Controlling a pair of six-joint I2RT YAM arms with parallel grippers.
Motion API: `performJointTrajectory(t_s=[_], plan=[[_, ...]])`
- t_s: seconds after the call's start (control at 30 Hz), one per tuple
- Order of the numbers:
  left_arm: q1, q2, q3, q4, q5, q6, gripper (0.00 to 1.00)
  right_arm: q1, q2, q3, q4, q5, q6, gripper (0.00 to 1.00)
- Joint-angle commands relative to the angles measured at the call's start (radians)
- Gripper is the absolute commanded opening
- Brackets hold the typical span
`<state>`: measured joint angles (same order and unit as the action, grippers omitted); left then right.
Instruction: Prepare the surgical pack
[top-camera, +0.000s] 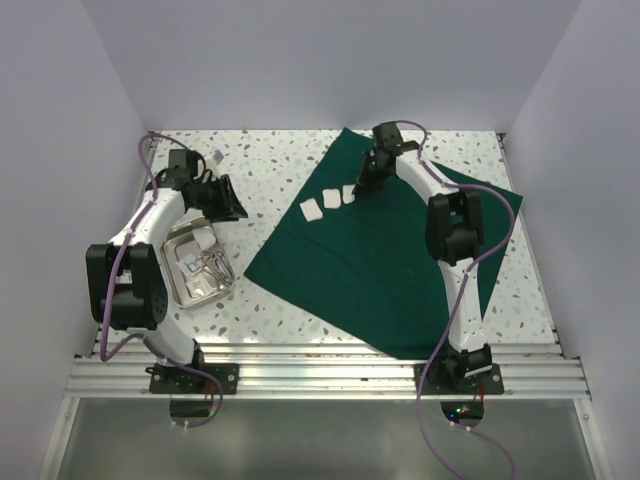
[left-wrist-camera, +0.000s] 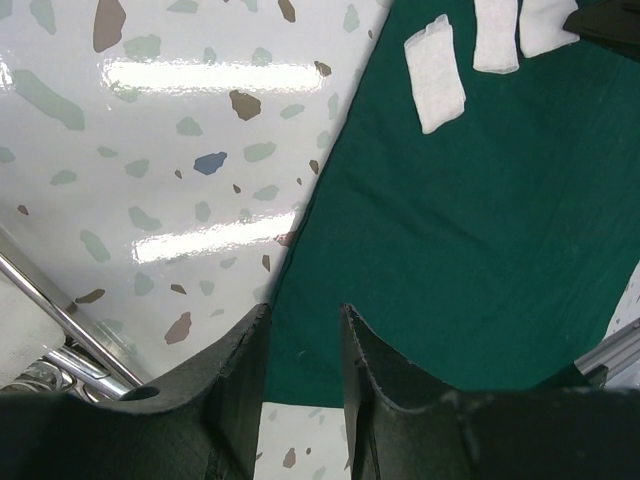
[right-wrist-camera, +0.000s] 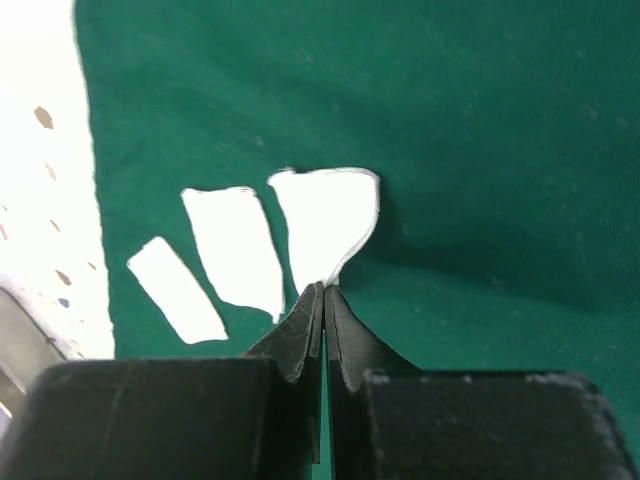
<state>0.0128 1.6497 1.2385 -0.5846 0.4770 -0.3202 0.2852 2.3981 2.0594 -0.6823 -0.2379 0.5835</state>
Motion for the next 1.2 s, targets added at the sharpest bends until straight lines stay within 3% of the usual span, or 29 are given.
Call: performJointTrajectory(t_s=[0.0,0.47,1.17], plan=[[0.004,0.005,0.033,0.031,0.028,0.013,0.37,0.008,-0.048,0.077,-0.003,-0.029,-0.013,0.0],[0.006,0.005,0.022,0.043,0.038,0.007,0.37,0.068,-0.028,0.156,0.035,-0.181,-0.013,0.0],[0.006,0.007,0.018,0.043,0.049,0.012,0.4,0.063,0.033,0.044,0.061,-0.218,-0.05,0.0]])
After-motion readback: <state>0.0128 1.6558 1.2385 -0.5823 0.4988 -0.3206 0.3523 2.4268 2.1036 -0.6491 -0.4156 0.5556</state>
